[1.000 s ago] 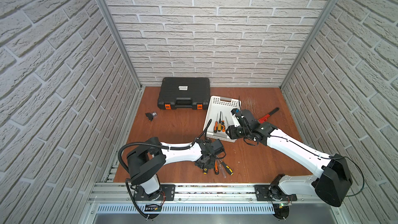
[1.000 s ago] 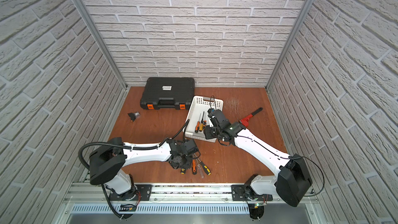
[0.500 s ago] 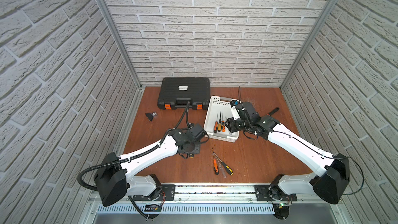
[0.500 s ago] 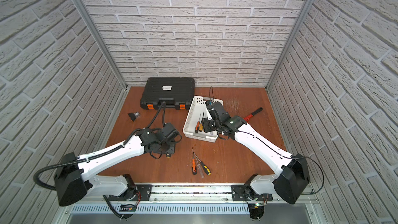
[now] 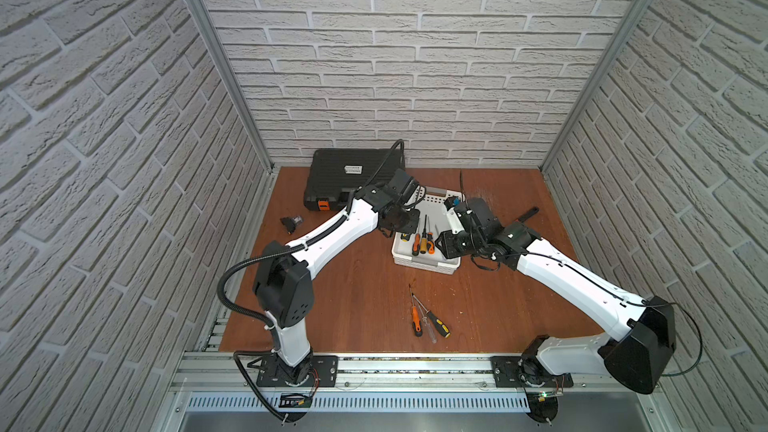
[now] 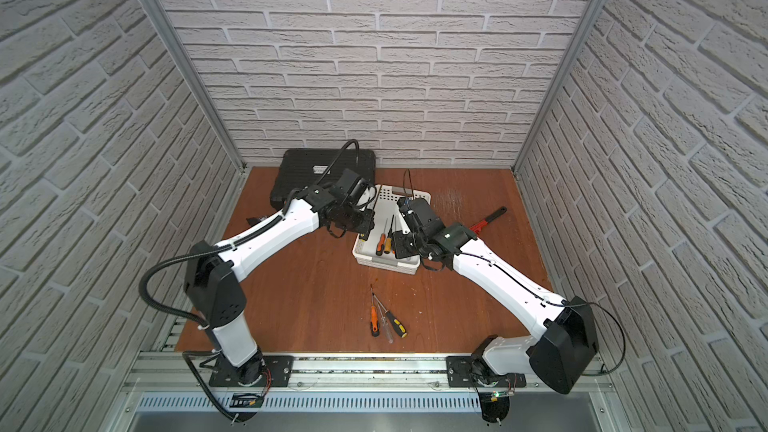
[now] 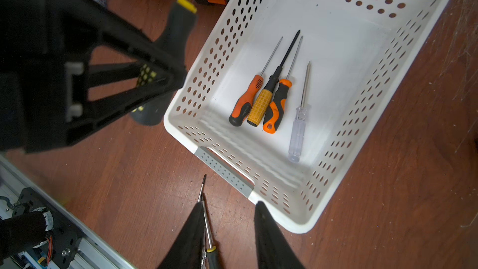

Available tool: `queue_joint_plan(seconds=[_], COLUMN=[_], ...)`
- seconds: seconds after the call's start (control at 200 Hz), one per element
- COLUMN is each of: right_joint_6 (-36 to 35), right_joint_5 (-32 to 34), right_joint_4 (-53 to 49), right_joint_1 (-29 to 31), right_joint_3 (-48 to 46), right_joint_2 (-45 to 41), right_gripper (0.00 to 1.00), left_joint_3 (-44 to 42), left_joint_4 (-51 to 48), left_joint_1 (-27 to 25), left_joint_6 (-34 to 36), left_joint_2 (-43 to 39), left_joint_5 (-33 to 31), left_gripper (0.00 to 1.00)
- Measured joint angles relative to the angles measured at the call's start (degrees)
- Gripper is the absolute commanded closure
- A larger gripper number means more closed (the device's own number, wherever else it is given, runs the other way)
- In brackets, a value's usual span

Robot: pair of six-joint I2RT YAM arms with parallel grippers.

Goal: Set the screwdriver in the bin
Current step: 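Lift the black-yellow screwdriver with the left gripper over the bin, then open the left gripper to drop the screwdriver into the bin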

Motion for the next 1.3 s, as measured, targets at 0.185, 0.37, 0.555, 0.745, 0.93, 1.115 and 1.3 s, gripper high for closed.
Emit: queue_joint_plan(seconds=[0.185,0.37,0.555,0.745,0.93,1.115,1.3], right_joint_6=[1.18,2.23,3.04,4.07,4.44,4.50,4.63], right_joint_5=[0.42,0.35,-0.52,-1.14,-1.14,-1.09,-0.90], right_joint_4=[-0.48,-0.09,1.05,3.61,4.37,5.27,5.81], right_joint_1=[0.13,0.26,0.35,0.48,0.52,0.55,0.55], right_joint_3=[-2.34,-5.38,-6.64,-8.50,-10.03,-10.19,-10.21], right_joint_2=[-3.52,-4.85,-4.72,-4.79,-5.57,-6.38,-6.38], right_gripper=[0.65,0.65,0.65,0.64,0.64,0.64,0.65], left_joint_3=[5.90,8.13,14.14,14.51,14.40,14.38,14.38], left_joint_4=[-0.83,-2.71,-5.77,-6.40,-6.03,-5.66,-5.60], left_joint_1=[1.18,1.90,1.99,1.99,1.97,1.99,1.99], left_joint_6=[0.74,0.74,0.76,-0.68,-2.38,-3.72,-4.31], left_joint_2=[10.03,17.68,23.34,24.72,25.38,25.53,25.77], left_joint_5=[2.21,2.69,1.99,1.22,1.20,1.64,2.16], left_gripper=[0.91,0.90,0.90,0.87,0.78,0.79,0.72])
